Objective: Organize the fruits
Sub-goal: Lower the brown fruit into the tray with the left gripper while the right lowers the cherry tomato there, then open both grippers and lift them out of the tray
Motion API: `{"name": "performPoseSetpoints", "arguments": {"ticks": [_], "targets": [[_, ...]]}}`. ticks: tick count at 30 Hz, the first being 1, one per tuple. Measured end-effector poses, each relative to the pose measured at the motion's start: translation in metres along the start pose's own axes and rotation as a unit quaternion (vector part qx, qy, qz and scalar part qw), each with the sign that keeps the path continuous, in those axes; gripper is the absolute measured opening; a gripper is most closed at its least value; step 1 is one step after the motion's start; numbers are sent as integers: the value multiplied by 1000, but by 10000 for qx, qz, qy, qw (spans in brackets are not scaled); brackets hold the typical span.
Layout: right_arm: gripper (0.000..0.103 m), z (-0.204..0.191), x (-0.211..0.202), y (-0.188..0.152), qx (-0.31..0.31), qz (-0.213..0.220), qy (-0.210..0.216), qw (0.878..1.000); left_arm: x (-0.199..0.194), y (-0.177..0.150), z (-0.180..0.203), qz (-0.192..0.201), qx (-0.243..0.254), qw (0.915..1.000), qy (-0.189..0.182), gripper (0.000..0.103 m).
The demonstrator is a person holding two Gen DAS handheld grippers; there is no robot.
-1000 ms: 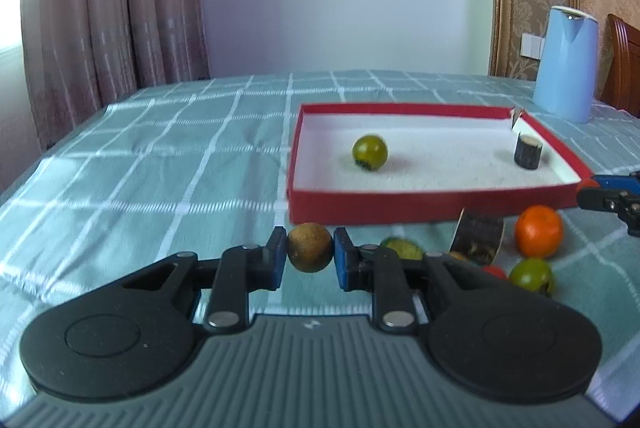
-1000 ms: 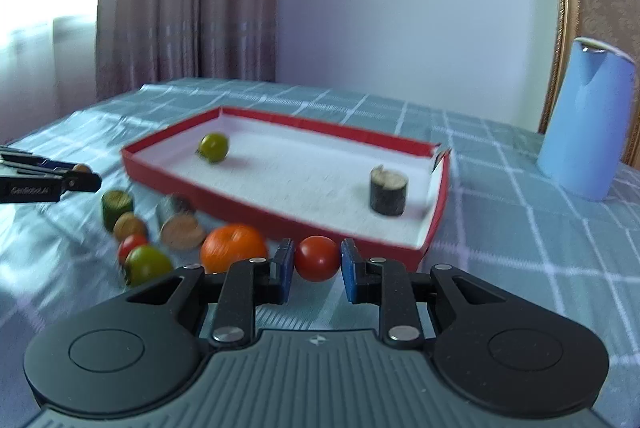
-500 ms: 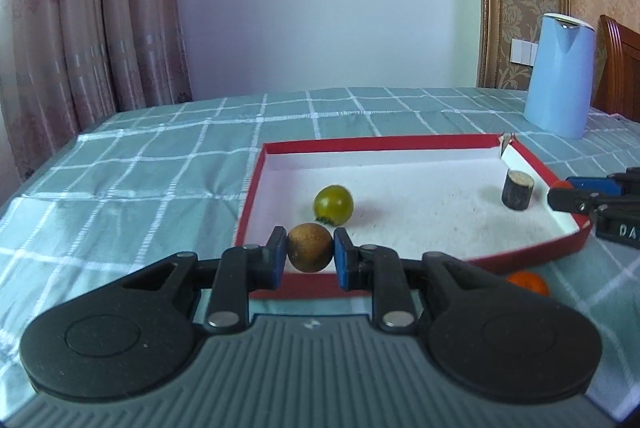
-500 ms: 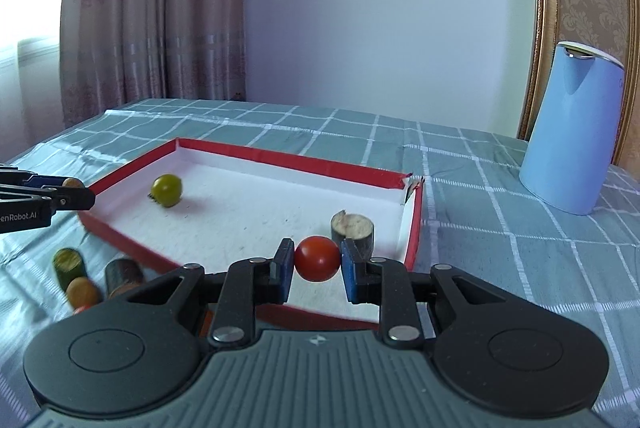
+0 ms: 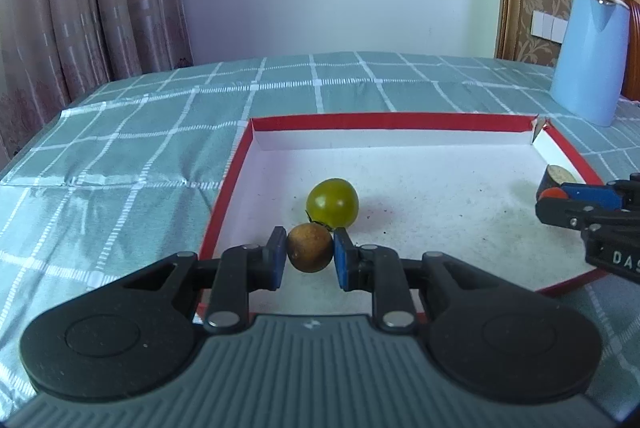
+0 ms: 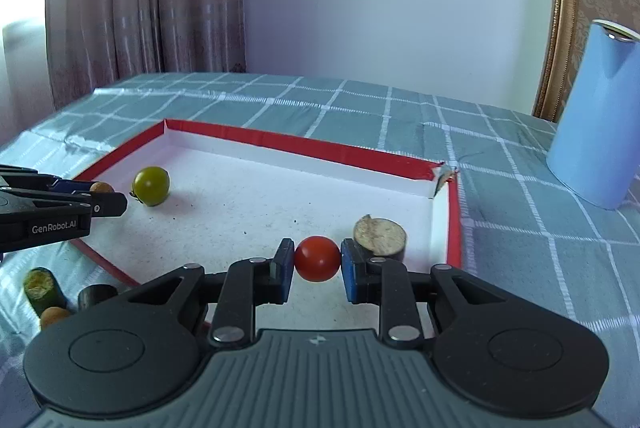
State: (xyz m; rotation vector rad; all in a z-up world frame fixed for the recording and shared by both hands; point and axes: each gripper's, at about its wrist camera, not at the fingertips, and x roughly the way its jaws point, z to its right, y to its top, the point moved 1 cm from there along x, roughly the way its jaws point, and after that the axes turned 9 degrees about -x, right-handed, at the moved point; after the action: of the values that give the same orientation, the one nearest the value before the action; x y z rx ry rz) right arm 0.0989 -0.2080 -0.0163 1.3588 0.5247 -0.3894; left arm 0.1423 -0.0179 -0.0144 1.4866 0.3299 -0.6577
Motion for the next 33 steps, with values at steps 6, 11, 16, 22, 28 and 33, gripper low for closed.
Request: {"name": "performPoseSetpoints", "arguments": {"ticks": [6, 11, 16, 22, 28, 33], "targets": [[24, -4, 21, 3, 26, -242, 12, 9997, 15, 0, 3, -193, 14, 9998, 83, 23], [24, -6, 22, 3, -5, -239, -12, 9997, 15, -2, 3, -145, 41, 9998, 96, 23], [25, -4, 23, 2, 79, -228, 12, 9997, 14, -5, 7, -23, 186, 9995, 244, 47], [36, -5, 22, -2, 79, -316, 123, 9994, 13, -9, 10, -3, 243, 9994, 230, 79], [72, -4, 8, -3, 146, -36, 68, 9999, 8, -11, 7, 90, 200, 9994, 269, 88], [72, -2, -1, -4, 226, 130, 11, 9997, -2, -15, 5, 238, 191, 9992, 242, 91]]}}
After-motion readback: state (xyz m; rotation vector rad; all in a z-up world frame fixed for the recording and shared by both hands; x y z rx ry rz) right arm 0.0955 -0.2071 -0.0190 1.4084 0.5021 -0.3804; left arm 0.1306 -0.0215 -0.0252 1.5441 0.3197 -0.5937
